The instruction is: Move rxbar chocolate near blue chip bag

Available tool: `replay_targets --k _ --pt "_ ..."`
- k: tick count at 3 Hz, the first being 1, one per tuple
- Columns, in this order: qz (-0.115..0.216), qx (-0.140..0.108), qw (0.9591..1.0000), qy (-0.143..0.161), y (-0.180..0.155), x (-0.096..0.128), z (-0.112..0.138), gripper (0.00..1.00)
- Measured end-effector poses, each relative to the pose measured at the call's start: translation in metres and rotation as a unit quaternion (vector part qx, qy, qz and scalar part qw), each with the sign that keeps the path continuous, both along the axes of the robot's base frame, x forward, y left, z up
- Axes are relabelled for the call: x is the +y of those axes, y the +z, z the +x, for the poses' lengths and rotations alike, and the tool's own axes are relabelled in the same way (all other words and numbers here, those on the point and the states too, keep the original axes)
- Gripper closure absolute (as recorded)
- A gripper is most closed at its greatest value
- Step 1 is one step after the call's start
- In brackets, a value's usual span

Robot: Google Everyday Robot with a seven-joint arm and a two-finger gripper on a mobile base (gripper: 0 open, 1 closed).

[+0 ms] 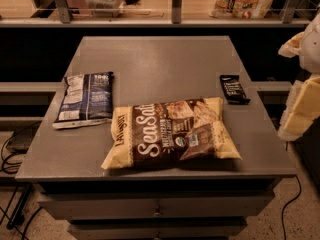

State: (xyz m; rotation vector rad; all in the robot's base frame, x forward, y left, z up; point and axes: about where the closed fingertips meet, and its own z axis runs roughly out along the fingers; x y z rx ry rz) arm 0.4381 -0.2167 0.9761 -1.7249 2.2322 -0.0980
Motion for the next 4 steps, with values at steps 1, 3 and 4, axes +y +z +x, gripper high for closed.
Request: replay_targets --k 1,3,4 --pt "0.0 0.0 1.0 0.0 0.0 0.0 0.0 0.0" --pt "0.108 -0.039 0.9934 0.008 -0.002 0.002 0.037 0.0" --pt "0.159 -0.052 0.9856 0.025 -0.013 0.007 0.072 0.0"
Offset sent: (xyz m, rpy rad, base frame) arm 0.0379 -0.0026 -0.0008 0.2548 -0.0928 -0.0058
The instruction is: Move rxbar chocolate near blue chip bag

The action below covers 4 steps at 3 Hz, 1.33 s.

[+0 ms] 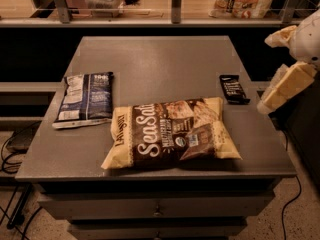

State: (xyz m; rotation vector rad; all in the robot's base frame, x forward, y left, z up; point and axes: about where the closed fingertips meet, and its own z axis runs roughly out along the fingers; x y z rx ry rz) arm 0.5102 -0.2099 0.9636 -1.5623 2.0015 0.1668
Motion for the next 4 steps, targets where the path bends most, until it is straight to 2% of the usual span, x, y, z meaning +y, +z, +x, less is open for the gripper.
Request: replay_targets --k 1,2,3,4 --pt "0.0 0.0 1.0 0.0 0.0 0.0 0.0 0.0" --pt "0.028 -0.009 0.9995 -0.015 -0.011 0.004 0.015 0.0" --pt "0.068 -0.023 0.9969 -0.032 -0.029 0.009 0.049 0.0" --pt "0.099 -0.027 0.9937 -0.047 -0.05 0.01 0.081 0.0"
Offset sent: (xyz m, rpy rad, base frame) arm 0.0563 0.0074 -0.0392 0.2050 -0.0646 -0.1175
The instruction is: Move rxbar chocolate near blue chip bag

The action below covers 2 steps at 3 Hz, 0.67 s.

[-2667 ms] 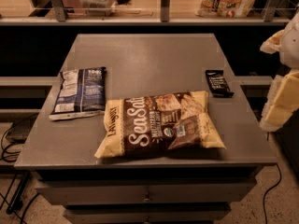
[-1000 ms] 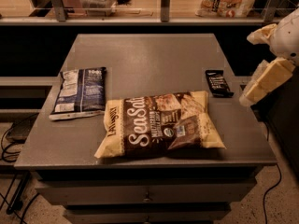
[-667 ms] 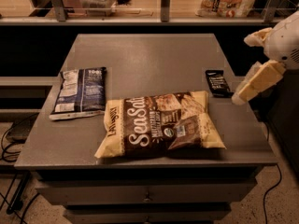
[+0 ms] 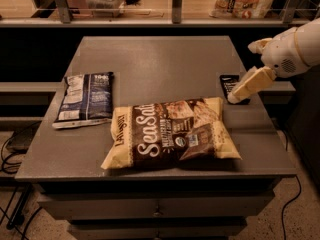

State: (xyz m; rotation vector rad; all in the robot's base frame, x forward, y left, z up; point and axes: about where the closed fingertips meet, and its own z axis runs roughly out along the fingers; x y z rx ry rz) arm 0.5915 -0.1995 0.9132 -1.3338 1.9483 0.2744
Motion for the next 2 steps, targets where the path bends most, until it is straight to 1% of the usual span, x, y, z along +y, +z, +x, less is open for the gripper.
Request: replay_targets --k 1,2 --pt "0.013 0.013 0.9996 -0.021 -0.026 -0.007 0.023 0.0" --pt "0.022 0.026 0.9989 -0.032 -0.051 -0.014 0.036 0.0"
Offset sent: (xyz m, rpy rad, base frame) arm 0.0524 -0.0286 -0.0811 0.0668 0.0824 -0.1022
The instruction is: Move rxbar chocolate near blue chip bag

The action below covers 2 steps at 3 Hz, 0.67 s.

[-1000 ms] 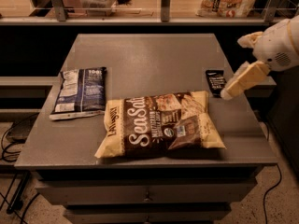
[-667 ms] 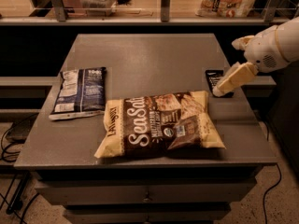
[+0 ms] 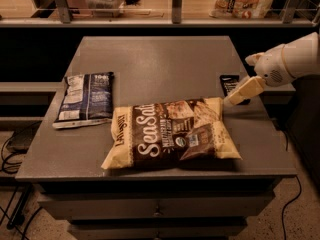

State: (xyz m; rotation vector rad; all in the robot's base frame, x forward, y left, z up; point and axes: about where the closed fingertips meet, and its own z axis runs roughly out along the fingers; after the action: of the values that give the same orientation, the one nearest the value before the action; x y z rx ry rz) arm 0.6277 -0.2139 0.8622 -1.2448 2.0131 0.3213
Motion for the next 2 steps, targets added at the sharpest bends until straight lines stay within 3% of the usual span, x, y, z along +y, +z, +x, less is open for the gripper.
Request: replay_targets --k 1,2 --pt "0.01 0.017 0.9998 -0.01 -0.021 -0.006 0.007 0.0" --pt "0.012 0.025 0.9995 -0.013 -0.032 -0.008 0.008 0.18"
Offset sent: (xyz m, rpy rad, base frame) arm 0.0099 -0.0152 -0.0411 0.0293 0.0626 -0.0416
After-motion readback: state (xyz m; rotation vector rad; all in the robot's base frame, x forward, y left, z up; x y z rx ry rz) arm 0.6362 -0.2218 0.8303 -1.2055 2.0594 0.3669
